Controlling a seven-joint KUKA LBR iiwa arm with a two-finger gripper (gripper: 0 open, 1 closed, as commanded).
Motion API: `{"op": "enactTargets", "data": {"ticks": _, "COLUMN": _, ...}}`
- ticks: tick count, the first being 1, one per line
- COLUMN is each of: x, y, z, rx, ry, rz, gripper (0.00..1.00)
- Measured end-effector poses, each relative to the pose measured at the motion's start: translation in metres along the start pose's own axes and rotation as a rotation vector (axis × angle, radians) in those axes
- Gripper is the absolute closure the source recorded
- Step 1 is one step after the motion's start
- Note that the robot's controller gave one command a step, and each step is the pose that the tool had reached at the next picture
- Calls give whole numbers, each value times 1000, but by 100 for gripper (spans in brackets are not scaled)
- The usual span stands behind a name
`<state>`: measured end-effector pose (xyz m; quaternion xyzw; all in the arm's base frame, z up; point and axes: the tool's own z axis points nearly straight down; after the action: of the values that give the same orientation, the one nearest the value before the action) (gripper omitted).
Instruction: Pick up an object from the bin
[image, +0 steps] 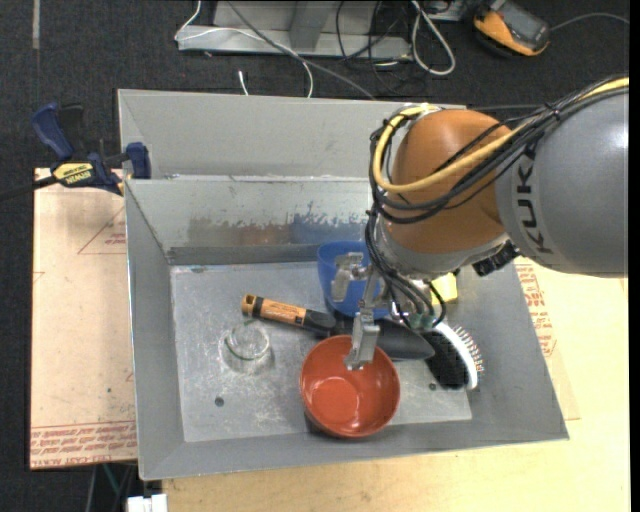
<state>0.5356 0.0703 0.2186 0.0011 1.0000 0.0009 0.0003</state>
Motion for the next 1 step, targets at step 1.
{"op": "enactTargets", "data": {"ticks": 1, "x": 0, "y": 0, "z": 0, "rx": 0, "ry": 0, "rz": 0, "gripper": 0}}
